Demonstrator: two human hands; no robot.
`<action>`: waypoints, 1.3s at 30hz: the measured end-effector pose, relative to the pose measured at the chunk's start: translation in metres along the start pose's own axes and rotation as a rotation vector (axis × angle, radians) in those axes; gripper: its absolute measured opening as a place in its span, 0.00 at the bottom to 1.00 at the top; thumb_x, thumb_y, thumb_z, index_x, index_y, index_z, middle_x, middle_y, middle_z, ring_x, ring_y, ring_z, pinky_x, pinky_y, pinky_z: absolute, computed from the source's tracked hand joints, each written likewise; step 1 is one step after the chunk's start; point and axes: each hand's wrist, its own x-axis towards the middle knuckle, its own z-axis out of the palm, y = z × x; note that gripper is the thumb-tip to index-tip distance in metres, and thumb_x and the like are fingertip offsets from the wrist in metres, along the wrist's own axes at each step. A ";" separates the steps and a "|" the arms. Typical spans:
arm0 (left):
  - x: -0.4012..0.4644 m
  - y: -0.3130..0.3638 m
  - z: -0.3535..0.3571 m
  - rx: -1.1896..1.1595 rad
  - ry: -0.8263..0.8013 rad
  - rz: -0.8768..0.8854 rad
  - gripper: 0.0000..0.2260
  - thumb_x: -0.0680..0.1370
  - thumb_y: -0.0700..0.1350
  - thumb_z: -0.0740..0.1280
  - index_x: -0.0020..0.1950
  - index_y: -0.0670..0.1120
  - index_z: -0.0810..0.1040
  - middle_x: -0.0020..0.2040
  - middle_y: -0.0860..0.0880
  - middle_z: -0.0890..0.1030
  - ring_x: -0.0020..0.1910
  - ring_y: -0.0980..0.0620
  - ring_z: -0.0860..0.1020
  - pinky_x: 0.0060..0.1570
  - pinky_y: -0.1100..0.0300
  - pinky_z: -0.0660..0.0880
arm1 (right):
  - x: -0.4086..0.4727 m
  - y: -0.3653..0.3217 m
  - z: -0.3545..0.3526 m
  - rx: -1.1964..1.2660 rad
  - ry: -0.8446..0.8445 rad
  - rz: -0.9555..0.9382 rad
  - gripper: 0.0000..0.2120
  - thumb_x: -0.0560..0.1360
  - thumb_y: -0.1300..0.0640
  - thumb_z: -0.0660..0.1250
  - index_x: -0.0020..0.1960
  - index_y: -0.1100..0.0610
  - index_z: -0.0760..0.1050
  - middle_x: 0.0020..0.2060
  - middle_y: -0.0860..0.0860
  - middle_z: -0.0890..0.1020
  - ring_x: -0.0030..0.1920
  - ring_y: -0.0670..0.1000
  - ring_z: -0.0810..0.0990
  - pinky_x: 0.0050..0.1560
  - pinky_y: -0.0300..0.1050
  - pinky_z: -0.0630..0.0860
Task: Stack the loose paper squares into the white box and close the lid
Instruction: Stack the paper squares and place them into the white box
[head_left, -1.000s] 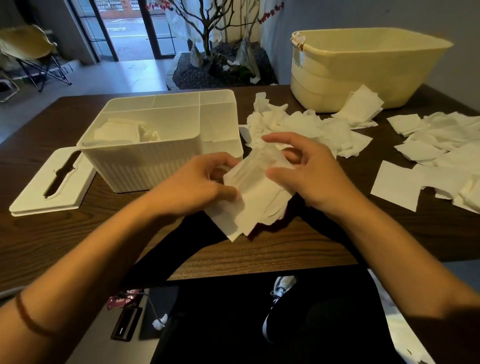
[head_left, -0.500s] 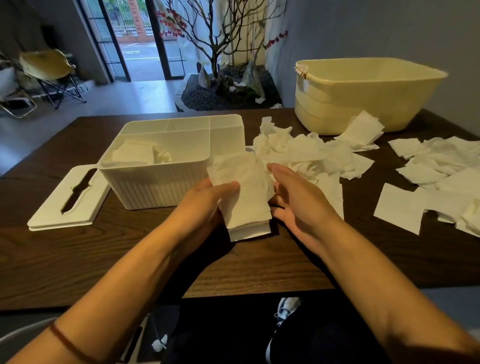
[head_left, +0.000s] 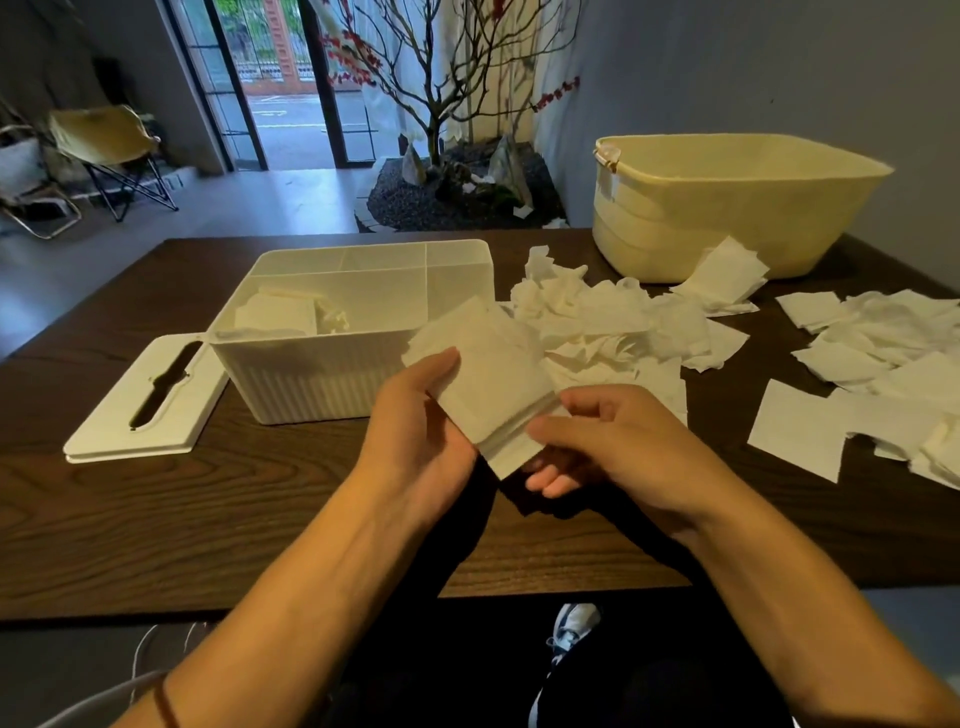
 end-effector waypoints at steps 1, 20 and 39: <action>0.000 -0.001 -0.001 -0.074 -0.052 -0.020 0.15 0.80 0.41 0.64 0.65 0.37 0.76 0.59 0.33 0.82 0.61 0.35 0.79 0.66 0.37 0.71 | -0.002 -0.004 -0.002 -0.017 0.029 -0.023 0.07 0.78 0.62 0.68 0.51 0.65 0.81 0.42 0.62 0.86 0.38 0.57 0.84 0.36 0.40 0.81; 0.019 -0.026 0.002 -0.365 -0.280 -0.158 0.27 0.76 0.40 0.66 0.75 0.39 0.68 0.70 0.31 0.73 0.70 0.29 0.71 0.74 0.36 0.61 | -0.014 -0.057 -0.017 -0.106 0.338 -0.147 0.05 0.78 0.60 0.69 0.47 0.55 0.83 0.37 0.54 0.86 0.32 0.52 0.83 0.32 0.44 0.79; 0.015 -0.035 0.006 0.139 -0.066 -0.068 0.13 0.78 0.32 0.64 0.62 0.36 0.77 0.56 0.35 0.83 0.59 0.38 0.82 0.65 0.40 0.74 | 0.021 -0.095 -0.020 0.430 0.270 -0.130 0.04 0.78 0.66 0.65 0.49 0.59 0.76 0.44 0.56 0.82 0.47 0.53 0.83 0.42 0.48 0.85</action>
